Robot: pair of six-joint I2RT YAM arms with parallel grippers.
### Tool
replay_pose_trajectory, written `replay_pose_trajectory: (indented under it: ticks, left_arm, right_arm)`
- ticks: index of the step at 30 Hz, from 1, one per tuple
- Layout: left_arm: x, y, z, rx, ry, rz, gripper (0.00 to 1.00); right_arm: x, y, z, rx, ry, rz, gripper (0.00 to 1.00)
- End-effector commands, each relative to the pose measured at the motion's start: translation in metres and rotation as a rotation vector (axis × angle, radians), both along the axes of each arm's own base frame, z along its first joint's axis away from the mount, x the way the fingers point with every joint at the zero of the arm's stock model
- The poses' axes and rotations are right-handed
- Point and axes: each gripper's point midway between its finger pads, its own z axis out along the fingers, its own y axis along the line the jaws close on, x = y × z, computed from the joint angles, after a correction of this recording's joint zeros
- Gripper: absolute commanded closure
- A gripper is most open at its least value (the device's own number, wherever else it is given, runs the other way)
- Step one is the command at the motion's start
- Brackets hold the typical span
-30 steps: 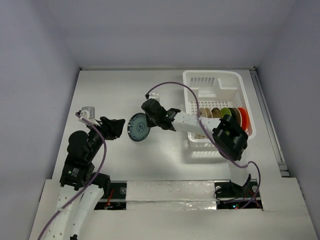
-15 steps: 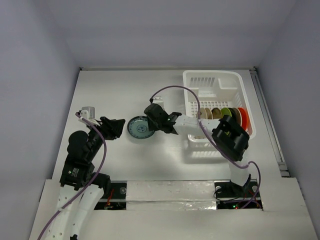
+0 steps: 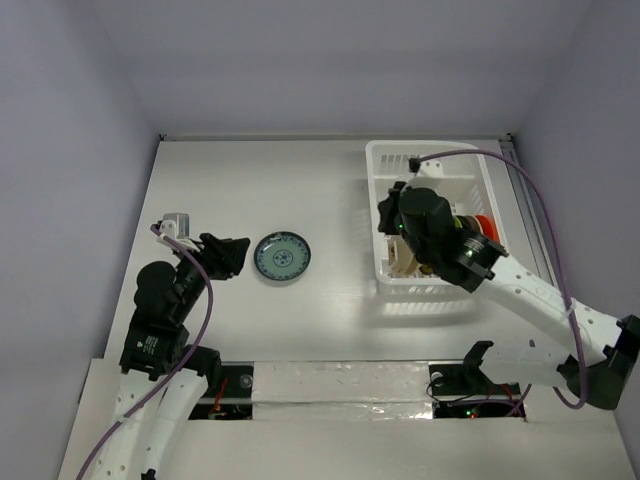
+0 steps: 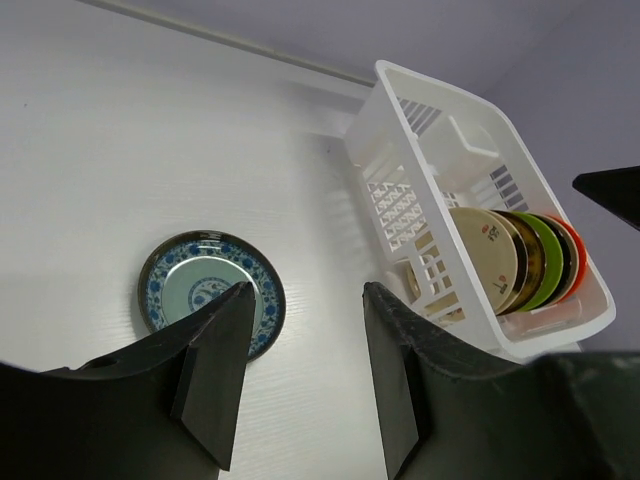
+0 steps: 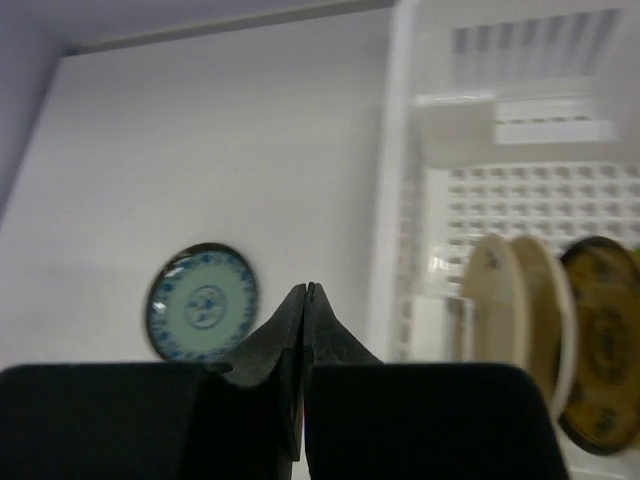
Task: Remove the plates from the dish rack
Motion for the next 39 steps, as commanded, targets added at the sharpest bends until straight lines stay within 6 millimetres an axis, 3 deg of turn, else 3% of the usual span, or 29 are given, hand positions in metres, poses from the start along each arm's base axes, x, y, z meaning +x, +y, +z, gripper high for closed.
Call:
replay_pose_trajectory:
  ticks: [1, 5, 7, 9, 12, 28, 31, 39]
  left_arm:
    - [0.001, -0.002, 0.020, -0.014, -0.058, -0.014, 0.56]
    - [0.002, -0.002, 0.020, -0.014, -0.057, -0.015, 0.56]
    - [0.003, -0.002, 0.019, -0.013, -0.052, -0.013, 0.56]
    - [0.003, -0.003, 0.018, -0.012, -0.051, -0.018, 0.56]
    - [0.003, -0.004, 0.018, -0.011, -0.050, -0.021, 0.56]
    - [0.001, -0.004, 0.020, -0.013, -0.061, -0.027, 0.56]
    - [0.000, -0.004, 0.021, -0.015, -0.065, -0.028, 0.56]
    - [-0.001, -0.005, 0.022, -0.015, -0.070, -0.033, 0.56]
  right_arm:
    - [-0.010, -0.064, -0.061, -0.213, 0.157, -0.164, 1.00]
    - [-0.020, -0.093, -0.070, -0.269, 0.211, -0.216, 0.93]
    - [-0.022, -0.100, -0.076, -0.296, 0.240, -0.238, 0.76]
    - [-0.023, -0.102, -0.084, -0.325, 0.270, -0.231, 0.67]
    - [-0.020, -0.105, -0.097, -0.357, 0.305, -0.237, 0.65]
    - [0.007, -0.106, -0.136, -0.518, 0.403, -0.285, 0.68]
    - [0.009, -0.114, -0.132, -0.561, 0.410, -0.330, 0.78]
    - [0.012, -0.122, -0.114, -0.621, 0.394, -0.354, 0.93]
